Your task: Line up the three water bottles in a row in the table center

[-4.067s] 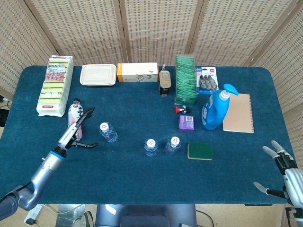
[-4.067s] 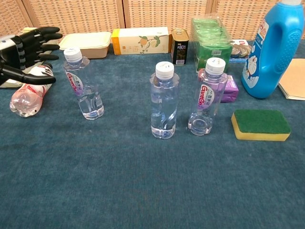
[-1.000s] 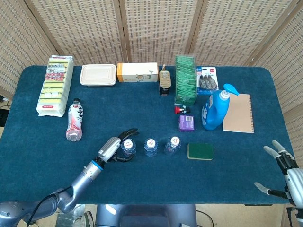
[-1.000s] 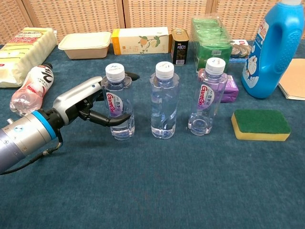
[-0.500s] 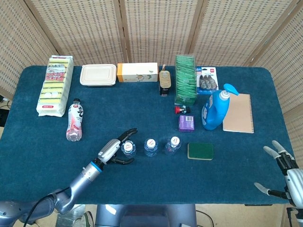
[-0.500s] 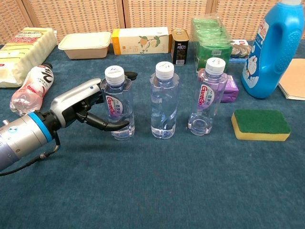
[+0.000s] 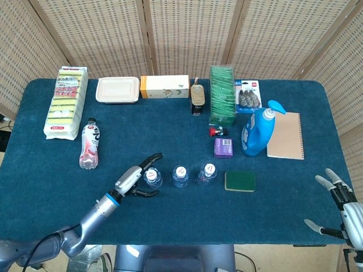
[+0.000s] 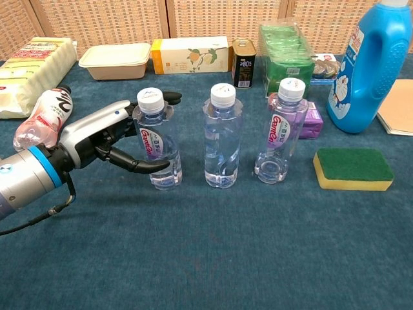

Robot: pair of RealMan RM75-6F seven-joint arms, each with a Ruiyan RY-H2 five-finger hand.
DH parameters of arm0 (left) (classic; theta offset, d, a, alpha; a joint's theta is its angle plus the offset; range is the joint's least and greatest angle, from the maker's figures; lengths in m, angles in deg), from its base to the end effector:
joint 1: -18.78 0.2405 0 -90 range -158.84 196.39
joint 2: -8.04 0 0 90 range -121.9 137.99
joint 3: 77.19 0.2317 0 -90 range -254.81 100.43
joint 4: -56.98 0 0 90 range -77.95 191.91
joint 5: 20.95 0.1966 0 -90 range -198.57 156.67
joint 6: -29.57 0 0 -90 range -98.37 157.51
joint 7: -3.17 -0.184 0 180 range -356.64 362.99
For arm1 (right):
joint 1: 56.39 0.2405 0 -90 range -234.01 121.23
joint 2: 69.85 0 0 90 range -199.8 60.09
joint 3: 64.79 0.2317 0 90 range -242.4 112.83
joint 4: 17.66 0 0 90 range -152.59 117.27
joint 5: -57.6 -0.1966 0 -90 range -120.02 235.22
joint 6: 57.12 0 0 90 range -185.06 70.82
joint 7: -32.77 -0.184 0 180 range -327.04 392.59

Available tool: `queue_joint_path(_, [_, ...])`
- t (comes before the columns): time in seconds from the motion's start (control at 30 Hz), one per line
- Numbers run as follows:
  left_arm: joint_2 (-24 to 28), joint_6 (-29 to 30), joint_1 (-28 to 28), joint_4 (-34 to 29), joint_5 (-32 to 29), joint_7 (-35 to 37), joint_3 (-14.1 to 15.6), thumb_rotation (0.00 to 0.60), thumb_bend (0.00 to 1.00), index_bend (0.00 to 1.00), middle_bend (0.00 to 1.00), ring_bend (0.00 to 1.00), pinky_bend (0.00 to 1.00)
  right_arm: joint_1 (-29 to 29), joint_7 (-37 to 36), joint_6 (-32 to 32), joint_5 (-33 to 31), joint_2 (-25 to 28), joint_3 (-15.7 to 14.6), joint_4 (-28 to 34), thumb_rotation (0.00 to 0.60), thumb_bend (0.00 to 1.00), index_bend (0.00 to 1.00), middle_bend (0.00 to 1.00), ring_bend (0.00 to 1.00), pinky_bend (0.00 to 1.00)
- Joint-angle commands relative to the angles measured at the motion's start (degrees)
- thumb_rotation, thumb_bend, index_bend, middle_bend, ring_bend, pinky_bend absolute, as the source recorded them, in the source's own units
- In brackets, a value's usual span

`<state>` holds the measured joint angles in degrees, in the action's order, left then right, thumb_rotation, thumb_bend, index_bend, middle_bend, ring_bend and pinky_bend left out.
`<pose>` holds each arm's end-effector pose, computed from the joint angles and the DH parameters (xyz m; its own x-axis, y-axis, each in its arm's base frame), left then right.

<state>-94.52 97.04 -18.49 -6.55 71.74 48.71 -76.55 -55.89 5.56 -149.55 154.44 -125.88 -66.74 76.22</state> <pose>-0.1234 0.3038 -0.0729 -0.2280 0.5649 0.7930 0.8243 -0.3215 0.4660 -0.2697 -0.1784 0.1906 0.0486 -0.0457 0.9978 -0.9923 -0.1162 0.0430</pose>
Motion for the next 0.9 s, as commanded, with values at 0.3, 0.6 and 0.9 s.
queue_joint_path(0.3, [6.7,4.3,1.7,-6.5,1.4,1.5,0.5,0.600,0.22,0.00,0.00,0.00,0.21,-0.1,0.6,-0.3,0.6,0.0,-0.3,0.1,0.600,0.00,0.13,0.00,0.00,0.07])
queue_joint_path(0.6, [20.3,11.5,5.3,-16.5,3.0,0.0,1.1,0.600,0.21,0.00,0.00,0.00,0.18,-0.3,1.5,-0.5,1.0,0.1,-0.5,0.6,0.600,0.00,0.13,0.00,0.00,0.07])
queue_joint_path(0.9, [38.6,19.6,14.0,-26.7,0.8,-12.5,3.0,0.600,0.19,0.00,0.00,0.00,0.10,-0.4,3.9,-0.3,1.2,-0.2,-0.7,1.3,0.600,0.00,0.13,0.00,0.00,0.06])
